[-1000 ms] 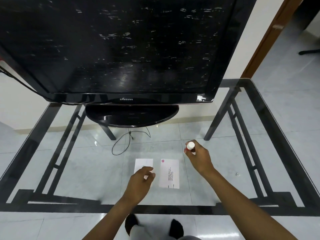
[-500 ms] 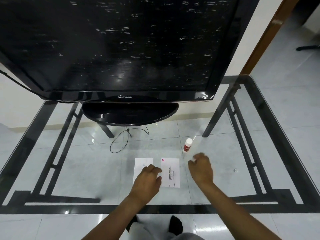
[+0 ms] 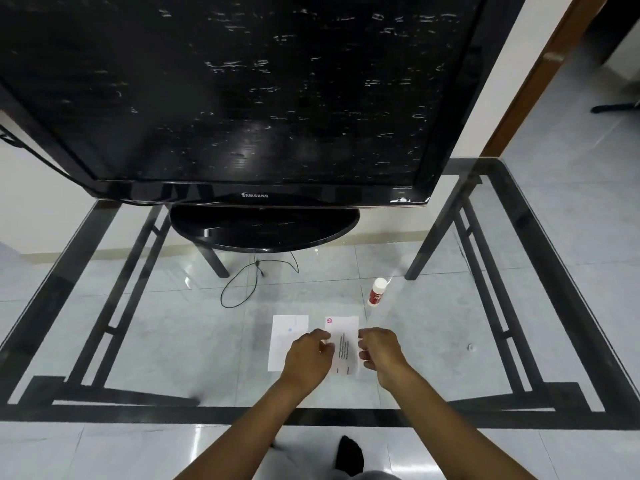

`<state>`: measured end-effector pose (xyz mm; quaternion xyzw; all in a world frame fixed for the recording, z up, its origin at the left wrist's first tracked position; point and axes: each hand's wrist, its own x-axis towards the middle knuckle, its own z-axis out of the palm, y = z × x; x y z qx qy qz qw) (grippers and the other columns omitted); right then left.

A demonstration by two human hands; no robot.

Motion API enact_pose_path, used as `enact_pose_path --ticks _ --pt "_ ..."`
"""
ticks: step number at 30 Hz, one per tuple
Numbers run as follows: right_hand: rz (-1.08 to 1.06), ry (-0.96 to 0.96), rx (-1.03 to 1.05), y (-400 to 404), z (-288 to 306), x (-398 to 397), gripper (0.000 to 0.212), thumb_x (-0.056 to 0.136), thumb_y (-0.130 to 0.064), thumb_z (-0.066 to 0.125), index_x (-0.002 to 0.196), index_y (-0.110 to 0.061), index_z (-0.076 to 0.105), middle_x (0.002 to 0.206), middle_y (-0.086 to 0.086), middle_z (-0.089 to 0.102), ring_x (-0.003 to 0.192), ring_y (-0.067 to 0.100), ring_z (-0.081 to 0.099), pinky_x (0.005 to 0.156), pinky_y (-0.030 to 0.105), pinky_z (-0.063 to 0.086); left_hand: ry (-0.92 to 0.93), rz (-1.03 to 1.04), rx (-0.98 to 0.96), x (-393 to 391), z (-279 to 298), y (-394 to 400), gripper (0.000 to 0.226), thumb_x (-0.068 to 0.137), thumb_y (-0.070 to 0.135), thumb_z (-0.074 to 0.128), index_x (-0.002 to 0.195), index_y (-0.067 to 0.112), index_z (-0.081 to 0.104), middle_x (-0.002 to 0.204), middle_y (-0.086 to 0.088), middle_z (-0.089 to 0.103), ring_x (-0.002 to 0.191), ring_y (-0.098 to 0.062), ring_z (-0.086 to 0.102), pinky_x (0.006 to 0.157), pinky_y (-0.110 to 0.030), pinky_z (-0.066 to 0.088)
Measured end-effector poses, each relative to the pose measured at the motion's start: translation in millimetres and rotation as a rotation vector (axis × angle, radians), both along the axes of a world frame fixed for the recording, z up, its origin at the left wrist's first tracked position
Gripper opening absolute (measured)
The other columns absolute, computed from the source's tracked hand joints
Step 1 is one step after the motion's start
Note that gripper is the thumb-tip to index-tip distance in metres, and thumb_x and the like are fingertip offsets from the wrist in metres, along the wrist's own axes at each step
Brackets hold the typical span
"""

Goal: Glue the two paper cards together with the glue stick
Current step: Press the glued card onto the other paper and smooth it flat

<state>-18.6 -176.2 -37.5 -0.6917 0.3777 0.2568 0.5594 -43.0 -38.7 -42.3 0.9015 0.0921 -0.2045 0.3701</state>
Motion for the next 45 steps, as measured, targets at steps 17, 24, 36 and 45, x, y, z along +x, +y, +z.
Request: enact_pose_path --ticks 17,24,36,45 --pt "0.274 -0.285 -0.127 39 12 -23 0.016 0.086 -0.009 0.058 0.101 -0.016 0.058 0.097 0.003 0.065 0.084 0.018 0.063 0.075 0.027 0.049 0.371 0.652 -0.854 -28 13 55 0.019 0.093 0.025 0.054 0.104 0.016 0.066 0.116 -0.012 0.063 0.108 -0.033 0.059 0.067 -0.04 0.06" --pt "0.132 -0.242 0.016 74 0 -31 0.011 0.081 -0.007 0.069 0.088 -0.015 0.064 0.086 0.001 0.07 0.072 0.016 0.068 0.059 0.024 0.054 0.346 0.635 -0.751 -34 9 82 0.017 0.093 0.022 0.053 0.105 0.02 0.066 0.109 -0.007 0.067 0.1 -0.026 0.063 0.065 -0.032 0.056" --pt "0.125 -0.436 -0.263 96 -6 -34 0.017 0.08 -0.003 0.069 0.092 -0.015 0.066 0.079 -0.003 0.066 0.07 0.004 0.059 0.059 0.001 0.039 -0.026 0.319 -0.118 -14 1 102 0.017 0.091 0.012 0.056 0.104 0.02 0.063 0.085 -0.002 0.07 0.07 -0.018 0.067 0.067 -0.03 0.058" --pt "0.138 -0.459 -0.295 98 -12 -27 0.015 0.083 -0.006 0.067 0.097 -0.013 0.067 0.086 -0.001 0.069 0.077 0.01 0.063 0.063 0.002 0.039 -0.121 0.323 -0.085 -11 -1 99 0.026 0.087 0.015 0.062 0.111 0.022 0.064 0.093 -0.003 0.073 0.077 -0.012 0.061 0.069 -0.017 0.042"
